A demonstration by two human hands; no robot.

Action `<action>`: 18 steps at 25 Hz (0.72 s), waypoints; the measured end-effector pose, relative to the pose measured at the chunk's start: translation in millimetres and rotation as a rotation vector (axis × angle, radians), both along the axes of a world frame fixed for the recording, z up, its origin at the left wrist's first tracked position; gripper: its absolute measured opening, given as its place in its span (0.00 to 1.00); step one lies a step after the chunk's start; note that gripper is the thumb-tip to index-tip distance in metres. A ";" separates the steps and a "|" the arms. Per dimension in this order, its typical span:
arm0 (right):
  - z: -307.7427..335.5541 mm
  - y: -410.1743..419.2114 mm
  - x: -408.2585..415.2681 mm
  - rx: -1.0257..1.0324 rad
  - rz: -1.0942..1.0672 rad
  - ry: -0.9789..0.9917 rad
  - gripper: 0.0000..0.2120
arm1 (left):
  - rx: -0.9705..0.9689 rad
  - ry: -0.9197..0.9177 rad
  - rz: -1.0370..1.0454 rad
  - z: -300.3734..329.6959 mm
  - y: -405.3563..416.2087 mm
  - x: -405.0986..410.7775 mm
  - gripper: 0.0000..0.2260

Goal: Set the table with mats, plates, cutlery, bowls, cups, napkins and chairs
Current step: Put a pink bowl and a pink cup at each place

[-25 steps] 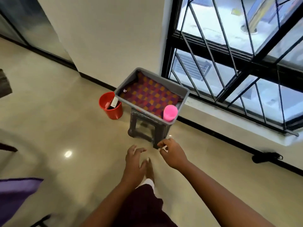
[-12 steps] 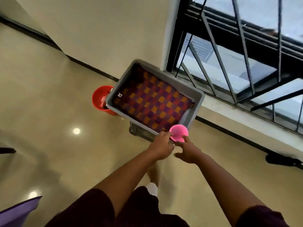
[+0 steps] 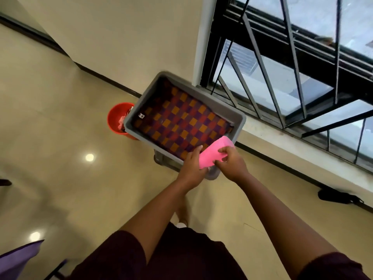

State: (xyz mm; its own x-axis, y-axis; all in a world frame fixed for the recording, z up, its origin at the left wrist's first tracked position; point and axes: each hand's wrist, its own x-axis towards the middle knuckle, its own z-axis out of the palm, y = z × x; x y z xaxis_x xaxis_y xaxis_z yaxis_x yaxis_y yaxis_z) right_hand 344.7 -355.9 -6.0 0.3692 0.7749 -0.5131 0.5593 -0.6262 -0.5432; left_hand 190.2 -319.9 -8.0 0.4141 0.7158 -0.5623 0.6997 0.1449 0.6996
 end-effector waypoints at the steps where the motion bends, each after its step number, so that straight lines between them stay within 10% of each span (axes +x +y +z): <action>1: 9.7 -2.2 4.1 0.085 -0.057 -0.002 0.17 | 0.030 0.006 -0.017 7.6 2.4 2.2 0.36; 7: 73.2 -4.9 7.5 0.213 -0.105 0.490 0.09 | 0.299 0.137 -0.187 58.3 -1.0 15.2 0.45; 18: 120.8 -4.9 2.1 0.026 0.243 0.756 0.25 | 0.396 0.106 0.308 142.2 -83.9 1.8 0.37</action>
State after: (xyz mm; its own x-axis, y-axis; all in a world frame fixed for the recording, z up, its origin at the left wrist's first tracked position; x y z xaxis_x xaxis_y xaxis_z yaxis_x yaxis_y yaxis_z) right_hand 346.8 -360.7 114.9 -0.2531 0.8040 -0.5381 0.1527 -0.5161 -0.8428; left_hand 192.0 -403.8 134.2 0.1058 0.9622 -0.2510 0.7361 0.0939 0.6703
